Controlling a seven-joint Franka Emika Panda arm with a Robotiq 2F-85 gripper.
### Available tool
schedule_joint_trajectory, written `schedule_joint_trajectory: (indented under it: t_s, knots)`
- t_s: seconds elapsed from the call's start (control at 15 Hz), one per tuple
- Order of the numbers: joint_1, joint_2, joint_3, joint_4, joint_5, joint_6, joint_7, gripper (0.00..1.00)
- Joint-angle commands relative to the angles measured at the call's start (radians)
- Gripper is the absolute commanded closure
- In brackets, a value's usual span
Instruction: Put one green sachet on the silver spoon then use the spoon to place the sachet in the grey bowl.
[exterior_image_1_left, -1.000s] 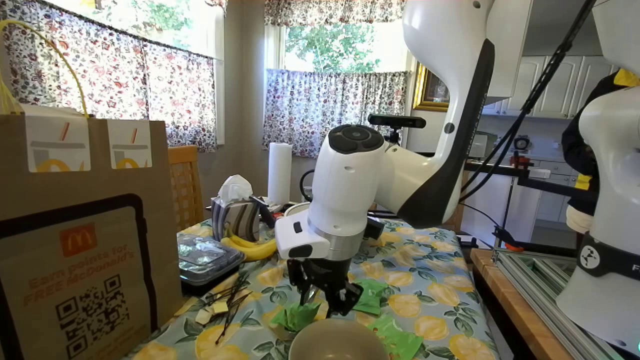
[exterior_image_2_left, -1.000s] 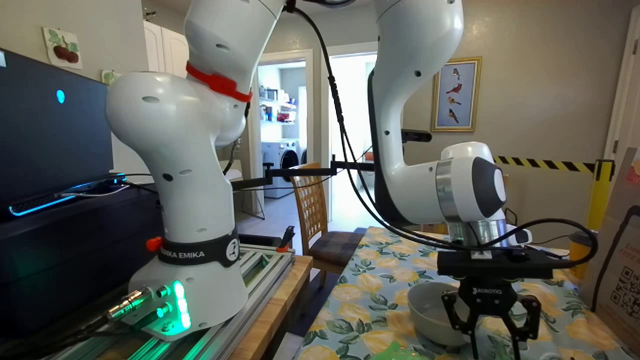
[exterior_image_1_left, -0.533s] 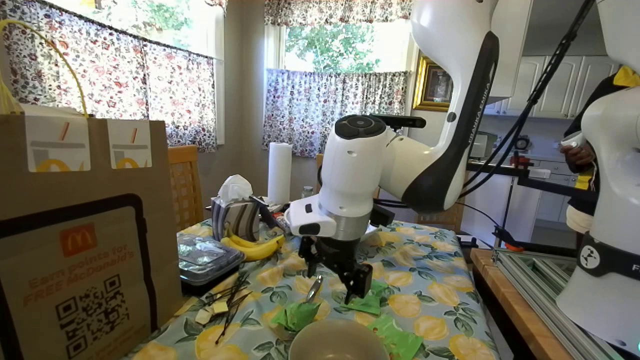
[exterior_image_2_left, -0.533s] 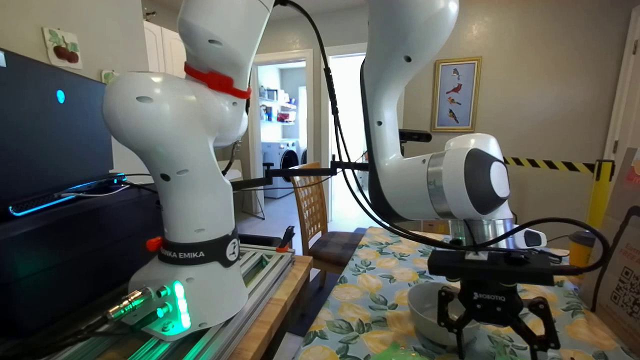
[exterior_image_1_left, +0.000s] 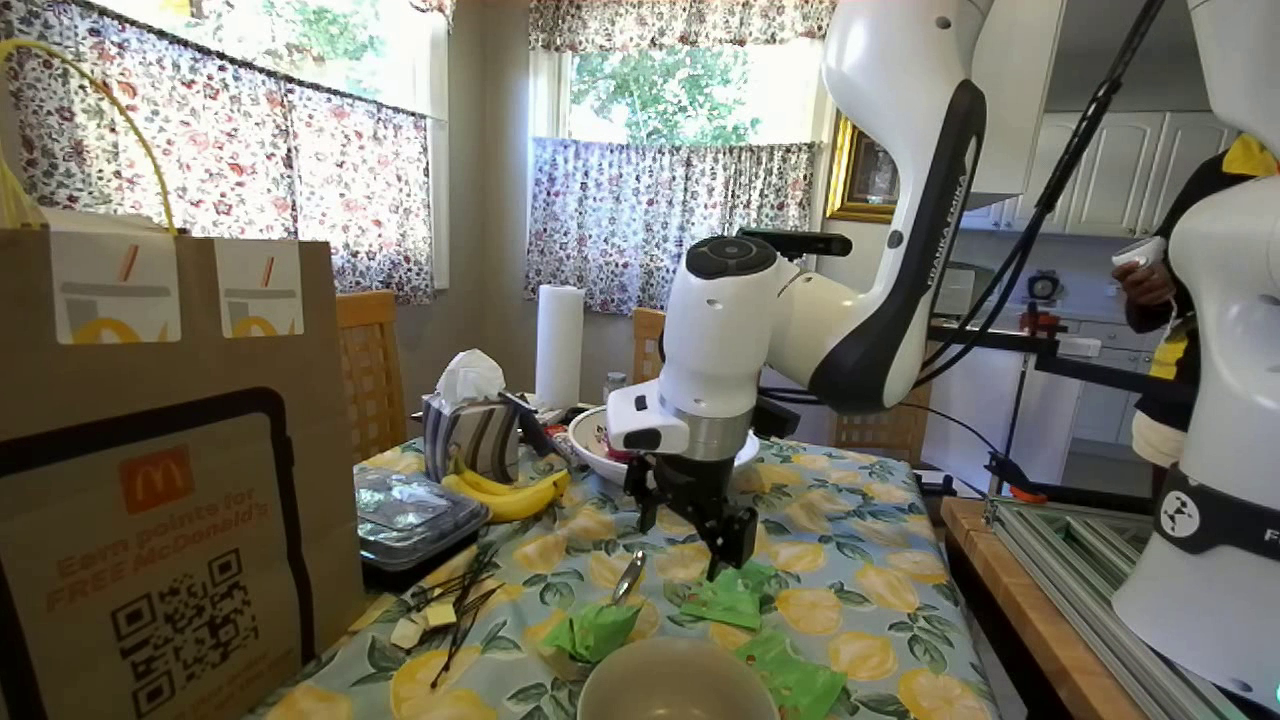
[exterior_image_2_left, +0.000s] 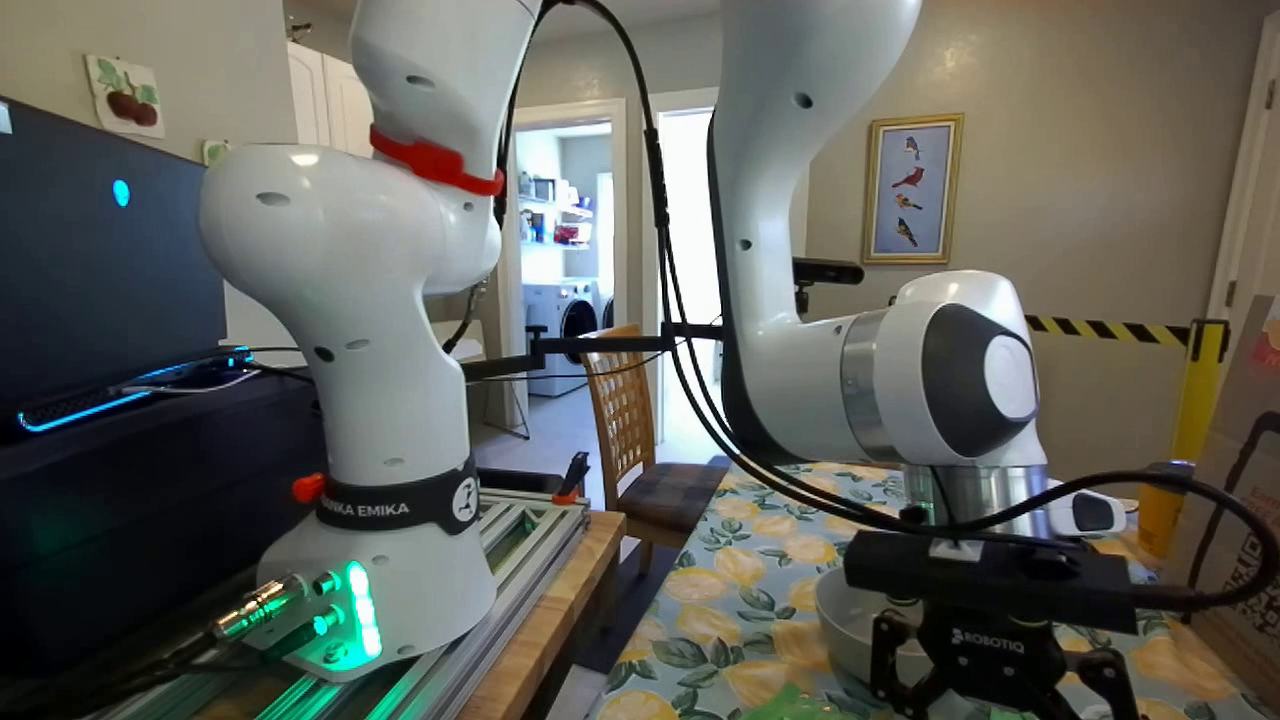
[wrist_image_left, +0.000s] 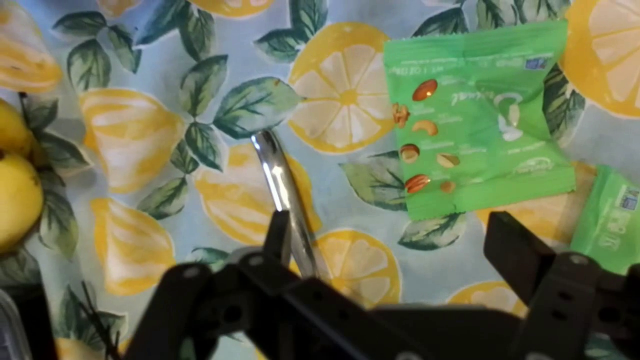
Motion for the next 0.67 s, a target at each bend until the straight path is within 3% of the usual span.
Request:
schedule_joint_trajectory:
  t_s: [0.0, 0.33, 0.6]
  knots:
    - [-0.018, 0.010, 0.010, 0.009, 0.022, 0.003, -0.034, 0.00]
    - [-0.062, 0.063, -0.003, 0.073, -0.001, 0.057, -0.088, 0.00]
    - [-0.110, 0.112, 0.002, 0.110, -0.006, 0.181, -0.115, 0.00]
